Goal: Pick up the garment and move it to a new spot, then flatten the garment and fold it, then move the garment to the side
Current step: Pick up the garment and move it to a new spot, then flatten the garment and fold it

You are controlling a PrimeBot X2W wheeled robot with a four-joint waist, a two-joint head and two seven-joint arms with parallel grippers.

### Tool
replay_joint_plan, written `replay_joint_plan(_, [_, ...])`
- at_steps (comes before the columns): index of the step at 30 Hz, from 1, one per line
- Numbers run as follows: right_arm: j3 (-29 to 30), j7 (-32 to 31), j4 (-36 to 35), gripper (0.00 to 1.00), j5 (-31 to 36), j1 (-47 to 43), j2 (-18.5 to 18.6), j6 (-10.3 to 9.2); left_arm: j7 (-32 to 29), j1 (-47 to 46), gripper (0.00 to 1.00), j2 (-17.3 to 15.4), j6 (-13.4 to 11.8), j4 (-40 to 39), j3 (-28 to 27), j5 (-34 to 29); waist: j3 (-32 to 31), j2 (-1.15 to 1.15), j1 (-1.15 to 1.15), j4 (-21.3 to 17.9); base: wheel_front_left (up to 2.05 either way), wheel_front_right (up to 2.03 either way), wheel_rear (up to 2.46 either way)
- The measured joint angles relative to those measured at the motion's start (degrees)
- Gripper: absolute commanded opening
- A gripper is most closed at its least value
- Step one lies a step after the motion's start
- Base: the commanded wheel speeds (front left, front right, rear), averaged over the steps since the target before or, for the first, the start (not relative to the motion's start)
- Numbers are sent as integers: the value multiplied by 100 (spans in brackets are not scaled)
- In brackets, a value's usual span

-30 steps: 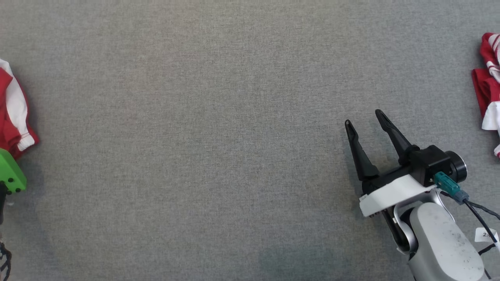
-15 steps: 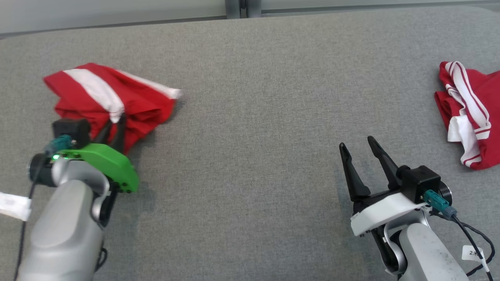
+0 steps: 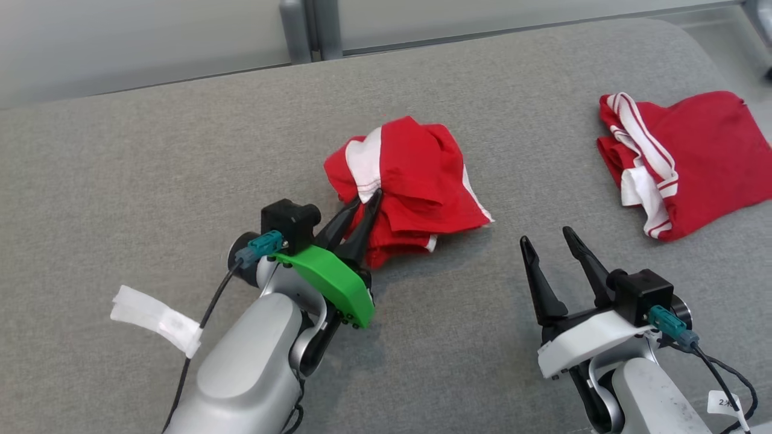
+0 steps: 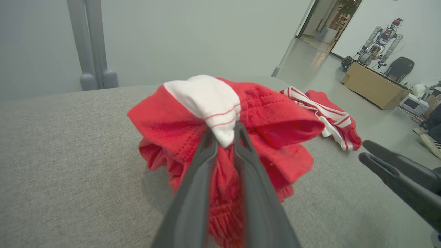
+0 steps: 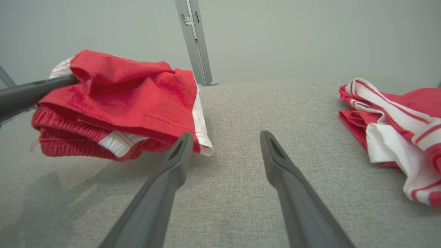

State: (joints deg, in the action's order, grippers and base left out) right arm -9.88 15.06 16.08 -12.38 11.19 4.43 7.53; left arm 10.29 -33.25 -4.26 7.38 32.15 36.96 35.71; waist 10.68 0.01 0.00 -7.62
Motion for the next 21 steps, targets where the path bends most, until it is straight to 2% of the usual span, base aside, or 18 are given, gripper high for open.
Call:
replay_joint_plan(2, [1, 0, 9, 100, 0, -7, -3, 0, 90, 9, 0, 22, -1, 191, 83, -34, -11, 0, 0, -99, 0, 0, 0])
replay_joint_plan(3, [3, -1, 14, 100, 0, -7, -4, 0, 104, 41, 25, 25, -3, 328, 118, -68, -15, 0, 0, -142, 0, 0, 0])
replay_joint_plan(4, [2, -1, 24, 100, 0, -7, -4, 0, 160, 106, 100, 20, -19, 464, 126, -88, -19, 0, 0, -178, 0, 0, 0])
replay_joint_plan(9, [-19, -1, 38, 100, 13, -7, -9, -1, 390, 382, 100, -92, -143, 910, 30, -182, -47, 0, 0, -186, 0, 0, 0])
replay_joint_plan(13, [-148, -1, 56, 100, 18, -4, -4, 0, 455, 740, 100, -192, -210, 914, -424, -15, -86, 0, 0, -23, 0, 0, 0])
replay_joint_plan(18, [-487, -1, 152, 100, 24, 93, 1, 0, 474, 1341, 100, -332, -366, 318, -1161, -155, -146, 0, 0, 268, 0, 0, 0])
replay_joint_plan(21, [-627, 0, 189, 100, 23, 202, 3, 0, 472, 1623, 100, -319, -388, 115, -1381, -312, -166, 0, 0, 402, 0, 0, 0])
